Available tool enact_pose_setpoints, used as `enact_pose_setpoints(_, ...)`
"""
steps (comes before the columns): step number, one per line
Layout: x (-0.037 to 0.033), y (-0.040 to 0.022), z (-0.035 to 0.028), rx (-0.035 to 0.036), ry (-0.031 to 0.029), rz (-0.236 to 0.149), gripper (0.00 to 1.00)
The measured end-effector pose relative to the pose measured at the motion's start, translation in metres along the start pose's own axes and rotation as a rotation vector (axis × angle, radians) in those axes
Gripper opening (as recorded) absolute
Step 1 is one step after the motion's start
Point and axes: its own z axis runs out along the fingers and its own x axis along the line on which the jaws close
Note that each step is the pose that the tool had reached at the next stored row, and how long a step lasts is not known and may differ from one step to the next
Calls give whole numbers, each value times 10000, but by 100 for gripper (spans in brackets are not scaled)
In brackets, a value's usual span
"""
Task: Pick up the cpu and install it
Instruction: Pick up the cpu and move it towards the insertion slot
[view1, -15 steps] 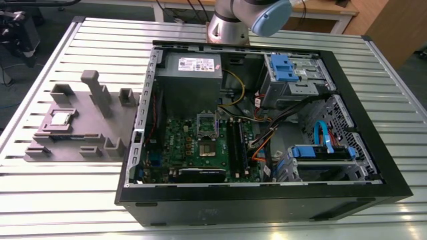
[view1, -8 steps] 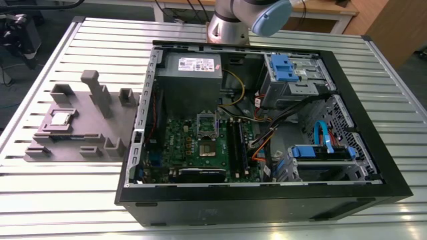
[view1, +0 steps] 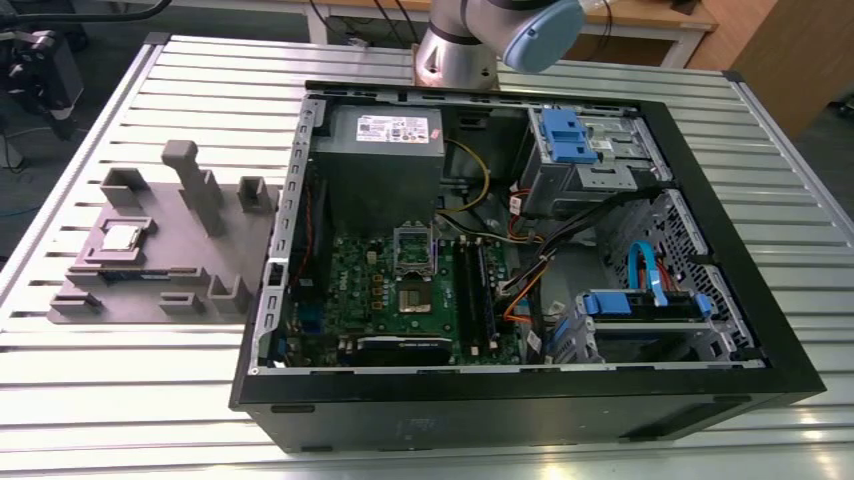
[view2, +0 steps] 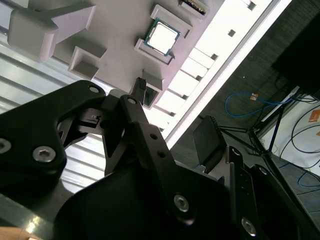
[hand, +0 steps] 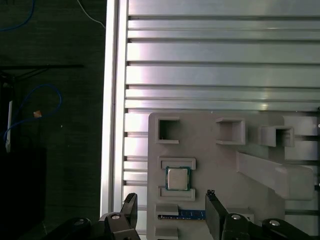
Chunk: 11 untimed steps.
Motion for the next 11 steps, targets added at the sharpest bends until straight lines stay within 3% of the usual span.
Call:
enact_pose_setpoints(6,-1,-1,15,-2,-4,-4,65)
enact_pose_setpoints(11,-4,-17,94,1,7,-65,65)
